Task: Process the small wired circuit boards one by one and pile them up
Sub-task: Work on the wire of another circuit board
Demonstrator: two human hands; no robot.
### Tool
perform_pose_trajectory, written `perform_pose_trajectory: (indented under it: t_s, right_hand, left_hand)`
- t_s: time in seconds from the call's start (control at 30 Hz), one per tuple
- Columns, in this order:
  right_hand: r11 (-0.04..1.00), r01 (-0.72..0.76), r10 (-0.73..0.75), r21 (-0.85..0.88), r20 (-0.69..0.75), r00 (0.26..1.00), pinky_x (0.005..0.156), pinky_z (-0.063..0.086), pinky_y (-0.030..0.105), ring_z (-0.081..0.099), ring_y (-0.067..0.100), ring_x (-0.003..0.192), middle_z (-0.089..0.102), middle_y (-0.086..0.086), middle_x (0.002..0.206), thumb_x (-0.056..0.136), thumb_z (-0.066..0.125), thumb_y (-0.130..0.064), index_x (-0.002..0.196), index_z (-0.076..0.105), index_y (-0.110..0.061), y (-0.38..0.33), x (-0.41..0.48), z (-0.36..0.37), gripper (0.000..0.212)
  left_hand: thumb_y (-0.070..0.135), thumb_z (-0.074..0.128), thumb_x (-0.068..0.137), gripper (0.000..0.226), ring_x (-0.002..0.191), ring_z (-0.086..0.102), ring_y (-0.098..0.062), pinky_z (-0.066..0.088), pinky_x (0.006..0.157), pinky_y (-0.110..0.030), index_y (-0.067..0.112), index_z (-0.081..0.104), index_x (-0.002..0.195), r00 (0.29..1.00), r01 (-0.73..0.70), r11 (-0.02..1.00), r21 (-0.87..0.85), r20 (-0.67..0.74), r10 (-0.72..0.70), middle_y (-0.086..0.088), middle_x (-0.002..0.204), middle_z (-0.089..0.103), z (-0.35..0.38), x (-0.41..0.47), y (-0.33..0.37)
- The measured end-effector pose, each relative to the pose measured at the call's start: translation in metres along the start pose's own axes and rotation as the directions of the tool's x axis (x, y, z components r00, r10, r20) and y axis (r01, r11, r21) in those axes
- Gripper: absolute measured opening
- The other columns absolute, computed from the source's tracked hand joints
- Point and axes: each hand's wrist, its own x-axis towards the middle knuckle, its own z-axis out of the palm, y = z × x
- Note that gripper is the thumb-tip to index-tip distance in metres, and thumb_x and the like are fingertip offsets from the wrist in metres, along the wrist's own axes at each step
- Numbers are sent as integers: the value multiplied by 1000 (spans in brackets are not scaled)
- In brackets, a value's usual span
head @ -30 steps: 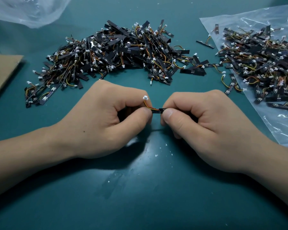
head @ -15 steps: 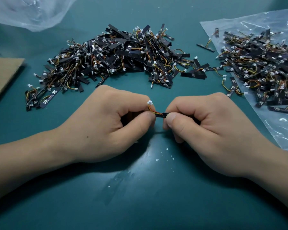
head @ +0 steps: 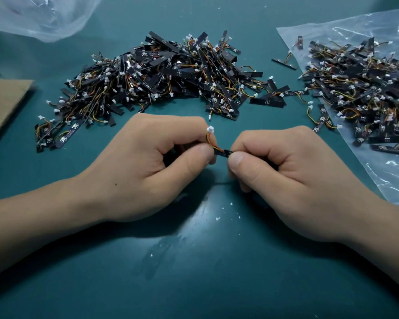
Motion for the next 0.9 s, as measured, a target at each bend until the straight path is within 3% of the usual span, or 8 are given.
perform_pose_trajectory:
  t_s: [0.13, 0.3, 0.37, 0.43, 0.57, 0.63, 0.77, 0.9]
  right_hand:
    - [999, 31, -27, -30, 116, 993, 51, 36, 41, 38, 23, 53, 39, 8, 55, 95, 51, -31, 61, 40, -11, 2, 0, -1, 41]
    - [996, 42, -44, 81, 20, 999, 54, 44, 31, 55, 18, 53, 59, 3, 59, 98, 52, -30, 67, 63, -14, 5, 0, -1, 36]
    - [945, 90, -14, 314, -237, 971, 50, 40, 23, 52, 16, 49, 67, 3, 69, 105, 47, -23, 91, 72, -21, 5, 1, -2, 29]
    - [871, 156, 87, 466, -458, 885, 45, 36, 25, 48, 23, 45, 71, 4, 79, 110, 37, -20, 126, 64, -19, 10, 3, -5, 31]
    - [840, 147, 183, 522, -529, 828, 53, 40, 19, 53, 14, 50, 72, 0, 110, 110, 37, -17, 160, 21, -15, 20, 6, -6, 53]
    - [855, 178, 128, 487, -531, 837, 61, 45, 23, 62, 17, 65, 67, 2, 118, 105, 40, -11, 160, 16, -12, 19, 7, -3, 60]
    - [922, 162, 46, 351, -514, 857, 89, 53, 31, 68, 19, 102, 66, 4, 120, 98, 51, 0, 135, 52, -13, 16, 6, 0, 40]
    - [997, 44, -22, 70, -289, 957, 97, 48, 25, 66, 9, 110, 71, -12, 111, 96, 61, -15, 107, 72, -22, 15, 5, 3, 18]
  left_hand:
    - [36, 47, 89, 45, 65, 63, -28, 51, 62, -42, -2, 72, 87, 1000, -10, 1000, 21, 24, 10, -6, 70, 68, 1, -3, -1]
    - [28, 51, 95, 28, 78, 64, -19, 50, 72, -40, 9, 68, 106, 999, -42, 999, -35, -35, 41, 2, 83, 67, -1, 0, -8]
    - [18, 53, 95, 25, 91, 63, -21, 48, 80, -40, 15, 61, 120, 991, -89, 996, -3, -98, 88, 1, 97, 67, -2, 2, -12]
    - [13, 58, 91, 42, 106, 61, -21, 46, 91, -35, 19, 54, 132, 990, -59, 996, 72, -126, 68, 6, 114, 66, -1, 3, -16]
    - [24, 58, 89, 56, 134, 47, -8, 34, 114, -34, 24, 47, 144, 997, 35, 975, 220, -76, -18, 16, 139, 53, 1, 2, -20]
    - [29, 57, 89, 51, 137, 42, -3, 29, 117, -37, 30, 49, 140, 997, 70, 961, 267, -57, -57, 20, 141, 50, 2, 3, -19]
    - [34, 58, 89, 41, 143, 35, 1, 21, 116, -35, 33, 59, 130, 996, 89, 940, 330, -4, -93, 20, 146, 48, 4, 4, -18]
    - [44, 50, 90, 43, 148, 32, -6, 20, 118, -41, 37, 61, 131, 991, 44, 904, 425, 95, -92, 16, 154, 46, 5, 5, -19]
